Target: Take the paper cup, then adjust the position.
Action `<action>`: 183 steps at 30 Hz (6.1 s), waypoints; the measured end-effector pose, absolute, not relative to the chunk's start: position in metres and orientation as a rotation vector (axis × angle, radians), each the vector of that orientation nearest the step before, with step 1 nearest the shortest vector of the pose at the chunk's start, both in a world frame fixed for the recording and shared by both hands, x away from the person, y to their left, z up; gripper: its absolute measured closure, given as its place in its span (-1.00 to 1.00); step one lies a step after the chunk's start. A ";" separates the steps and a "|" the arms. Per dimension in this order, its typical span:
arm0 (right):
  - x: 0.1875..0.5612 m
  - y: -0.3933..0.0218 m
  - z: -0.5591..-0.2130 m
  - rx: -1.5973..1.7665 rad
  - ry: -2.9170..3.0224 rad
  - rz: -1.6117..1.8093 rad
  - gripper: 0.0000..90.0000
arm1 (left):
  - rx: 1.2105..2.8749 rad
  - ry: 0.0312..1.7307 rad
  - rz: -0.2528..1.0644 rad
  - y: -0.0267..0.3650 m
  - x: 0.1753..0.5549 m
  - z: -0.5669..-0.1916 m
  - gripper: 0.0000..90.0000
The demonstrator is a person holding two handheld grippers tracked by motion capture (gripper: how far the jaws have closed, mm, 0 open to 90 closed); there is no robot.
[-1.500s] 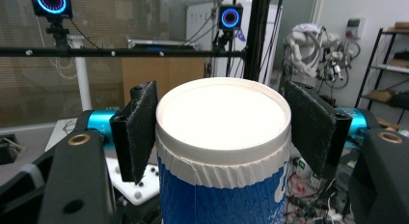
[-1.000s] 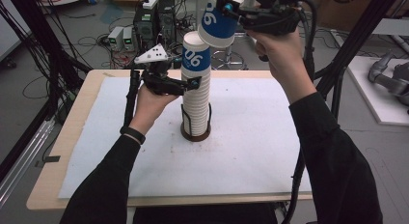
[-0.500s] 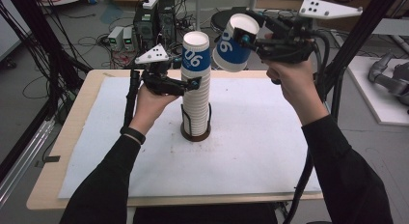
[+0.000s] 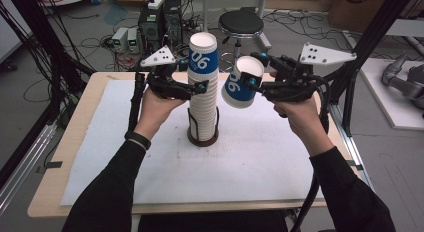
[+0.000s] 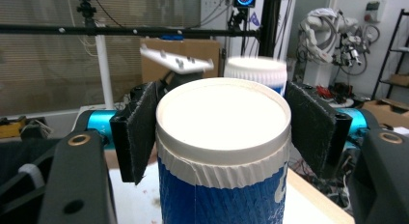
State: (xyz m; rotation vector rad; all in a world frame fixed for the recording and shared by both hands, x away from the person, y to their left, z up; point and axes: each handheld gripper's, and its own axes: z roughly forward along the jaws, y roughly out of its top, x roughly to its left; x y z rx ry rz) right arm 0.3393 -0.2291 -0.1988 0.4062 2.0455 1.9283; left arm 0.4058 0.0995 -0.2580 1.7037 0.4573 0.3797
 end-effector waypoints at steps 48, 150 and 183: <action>0.324 -0.224 -0.317 0.444 2.235 1.820 -0.31 | 1.691 0.441 0.364 0.141 0.321 -0.335 -0.84; 0.314 -0.211 -0.341 0.404 2.288 1.929 -0.30 | 1.826 0.311 0.107 0.032 0.319 -0.390 -0.84; 0.317 -0.220 -0.331 0.436 2.306 1.939 -0.52 | 1.889 0.278 0.103 0.034 0.319 -0.388 -0.59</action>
